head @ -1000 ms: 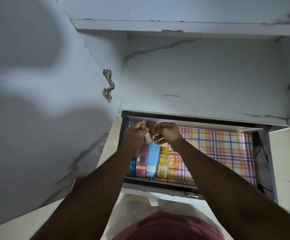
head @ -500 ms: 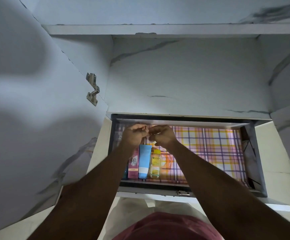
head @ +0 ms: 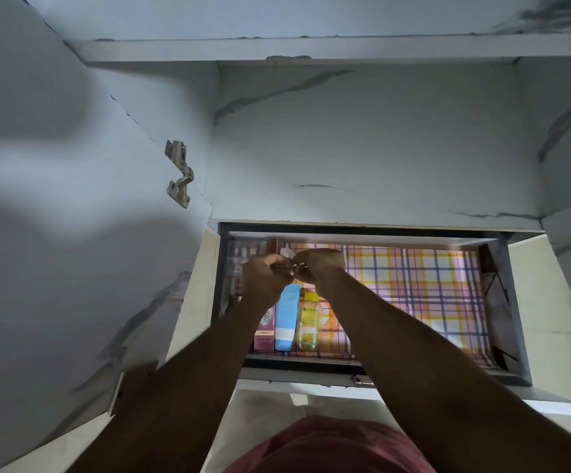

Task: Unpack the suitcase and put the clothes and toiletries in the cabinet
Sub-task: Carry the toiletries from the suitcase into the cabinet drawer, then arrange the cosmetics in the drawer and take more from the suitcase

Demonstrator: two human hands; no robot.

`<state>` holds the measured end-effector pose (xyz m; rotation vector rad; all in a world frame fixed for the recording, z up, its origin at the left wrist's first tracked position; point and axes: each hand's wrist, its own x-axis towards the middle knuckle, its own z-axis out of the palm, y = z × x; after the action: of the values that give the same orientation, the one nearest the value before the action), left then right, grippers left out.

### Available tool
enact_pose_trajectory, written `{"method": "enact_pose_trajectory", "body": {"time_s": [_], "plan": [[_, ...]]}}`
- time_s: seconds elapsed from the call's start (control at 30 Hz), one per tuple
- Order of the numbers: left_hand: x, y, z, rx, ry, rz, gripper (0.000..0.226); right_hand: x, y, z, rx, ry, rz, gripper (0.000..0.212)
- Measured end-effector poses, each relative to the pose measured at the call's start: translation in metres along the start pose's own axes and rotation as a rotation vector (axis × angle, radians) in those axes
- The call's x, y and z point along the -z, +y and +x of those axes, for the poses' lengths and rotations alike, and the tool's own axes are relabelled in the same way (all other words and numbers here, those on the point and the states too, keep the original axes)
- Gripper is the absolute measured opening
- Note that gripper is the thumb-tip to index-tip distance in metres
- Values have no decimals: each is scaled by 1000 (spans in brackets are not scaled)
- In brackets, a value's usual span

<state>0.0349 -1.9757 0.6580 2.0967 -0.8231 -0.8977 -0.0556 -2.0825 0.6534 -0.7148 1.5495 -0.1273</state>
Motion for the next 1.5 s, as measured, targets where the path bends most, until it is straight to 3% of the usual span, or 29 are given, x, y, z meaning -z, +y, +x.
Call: {"method": "enact_pose_trajectory", "body": {"time_s": [0.17,0.27,0.5,0.6,0.87,1.0,1.13,1.3,1.5], "plan": [[14,-3,1,-115,91,156,7,-7,10,18,203,210,-221,10],[22,-7,2,-146,135,209,13,-14,20,21,304,273,-293,10],[31,-16,2,-249,62,415,29,-33,29,29,332,232,-318,16],[30,-13,-1,-215,28,442,37,-32,28,32,344,206,-307,23],[29,-9,-7,-168,4,452,43,-21,36,45,307,99,-285,14],[30,-2,-16,-143,-25,425,44,-8,35,38,337,-37,-326,19],[36,4,-37,-52,28,305,38,12,27,5,411,-57,-455,37],[48,10,-80,8,164,125,35,27,25,-26,490,-126,-511,28],[76,3,-155,48,246,-101,20,7,58,-101,858,-192,-670,25]]}}
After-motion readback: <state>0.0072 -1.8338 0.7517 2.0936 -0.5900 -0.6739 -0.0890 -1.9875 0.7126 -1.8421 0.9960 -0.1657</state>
